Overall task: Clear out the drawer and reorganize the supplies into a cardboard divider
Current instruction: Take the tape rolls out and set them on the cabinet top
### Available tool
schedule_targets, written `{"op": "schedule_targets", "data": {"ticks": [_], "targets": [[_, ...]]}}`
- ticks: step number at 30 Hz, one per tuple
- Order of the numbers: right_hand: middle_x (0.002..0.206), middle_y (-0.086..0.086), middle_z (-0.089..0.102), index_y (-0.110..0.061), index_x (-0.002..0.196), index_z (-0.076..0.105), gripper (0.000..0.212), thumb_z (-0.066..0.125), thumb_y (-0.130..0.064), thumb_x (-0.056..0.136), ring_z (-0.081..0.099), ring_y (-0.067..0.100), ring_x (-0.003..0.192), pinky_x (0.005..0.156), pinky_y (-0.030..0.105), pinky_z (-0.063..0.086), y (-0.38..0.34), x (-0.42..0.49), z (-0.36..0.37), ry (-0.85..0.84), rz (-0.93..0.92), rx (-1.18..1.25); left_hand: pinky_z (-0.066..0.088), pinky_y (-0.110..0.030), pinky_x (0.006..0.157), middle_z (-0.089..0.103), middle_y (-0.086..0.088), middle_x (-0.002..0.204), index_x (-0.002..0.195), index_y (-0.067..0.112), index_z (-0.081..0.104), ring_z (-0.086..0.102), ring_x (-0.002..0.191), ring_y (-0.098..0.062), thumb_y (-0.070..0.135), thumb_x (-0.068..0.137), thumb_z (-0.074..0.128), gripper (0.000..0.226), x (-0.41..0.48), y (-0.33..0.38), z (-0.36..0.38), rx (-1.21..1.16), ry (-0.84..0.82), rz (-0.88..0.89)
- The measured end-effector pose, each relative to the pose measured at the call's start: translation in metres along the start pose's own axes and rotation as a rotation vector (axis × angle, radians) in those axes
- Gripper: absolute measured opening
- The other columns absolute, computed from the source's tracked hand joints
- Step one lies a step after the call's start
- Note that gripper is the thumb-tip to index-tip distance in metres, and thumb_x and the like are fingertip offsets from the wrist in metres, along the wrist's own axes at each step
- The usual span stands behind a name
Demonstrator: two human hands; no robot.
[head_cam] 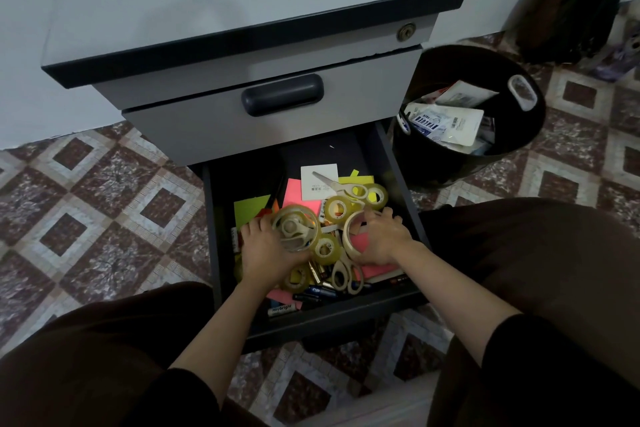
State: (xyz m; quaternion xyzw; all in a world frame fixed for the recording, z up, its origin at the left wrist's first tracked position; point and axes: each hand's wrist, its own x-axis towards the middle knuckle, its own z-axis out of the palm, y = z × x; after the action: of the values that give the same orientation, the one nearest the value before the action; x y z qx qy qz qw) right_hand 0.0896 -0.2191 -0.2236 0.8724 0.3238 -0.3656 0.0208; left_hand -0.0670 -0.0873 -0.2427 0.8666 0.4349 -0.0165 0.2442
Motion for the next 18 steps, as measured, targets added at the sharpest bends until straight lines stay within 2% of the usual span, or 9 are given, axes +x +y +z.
{"op": "schedule_targets", "data": {"ticks": [5,10,12,15,18], "targets": [[0.138,0.017,0.028,-0.016,0.148,0.015,0.103,0.076,-0.046,0.071,0.036,0.035,0.125,0.099,0.038,0.039,-0.001,-0.007,-0.006,0.037,-0.002,0.009,0.027,-0.028,0.1,0.043,-0.009,0.132,0.136,0.009,0.039,0.033,0.124,-0.023,0.051,0.059,0.081,0.097,-0.003,0.009,-0.024,-0.099,0.032,0.034],[0.145,0.014,0.024,-0.015,0.149,0.006,0.114,0.082,-0.036,0.066,0.036,0.037,0.127,0.1,0.04,0.04,-0.011,-0.023,-0.027,0.147,-0.044,0.082,0.03,-0.03,0.103,0.038,-0.011,0.136,0.14,0.009,0.034,0.032,0.127,-0.024,0.051,0.062,0.08,0.1,-0.006,0.023,-0.054,-0.111,0.037,0.039],[0.141,0.012,0.03,-0.007,0.144,0.015,0.111,0.085,-0.033,0.062,0.041,0.033,0.126,0.101,0.038,0.04,-0.014,-0.033,-0.039,0.205,-0.093,0.152,0.03,-0.03,0.104,0.038,-0.011,0.136,0.141,0.01,0.033,0.032,0.127,-0.024,0.052,0.062,0.079,0.102,-0.01,0.03,-0.068,-0.098,0.045,0.046],[0.13,0.01,0.038,-0.007,0.133,0.033,0.094,0.085,-0.034,0.059,0.044,0.026,0.12,0.096,0.033,0.04,-0.019,-0.051,-0.06,0.289,-0.182,0.185,0.031,-0.033,0.103,0.042,-0.012,0.134,0.14,0.01,0.036,0.035,0.125,-0.026,0.058,0.06,0.078,0.102,-0.014,0.036,-0.089,-0.065,0.069,0.058],[0.127,0.007,0.038,-0.009,0.131,0.036,0.091,0.085,-0.032,0.058,0.045,0.024,0.117,0.093,0.031,0.041,-0.025,-0.067,-0.079,0.366,-0.264,0.252,0.034,-0.033,0.1,0.048,-0.01,0.128,0.134,0.012,0.043,0.039,0.12,-0.025,0.064,0.057,0.075,0.099,-0.02,0.042,-0.113,-0.068,0.128,0.089]]}}
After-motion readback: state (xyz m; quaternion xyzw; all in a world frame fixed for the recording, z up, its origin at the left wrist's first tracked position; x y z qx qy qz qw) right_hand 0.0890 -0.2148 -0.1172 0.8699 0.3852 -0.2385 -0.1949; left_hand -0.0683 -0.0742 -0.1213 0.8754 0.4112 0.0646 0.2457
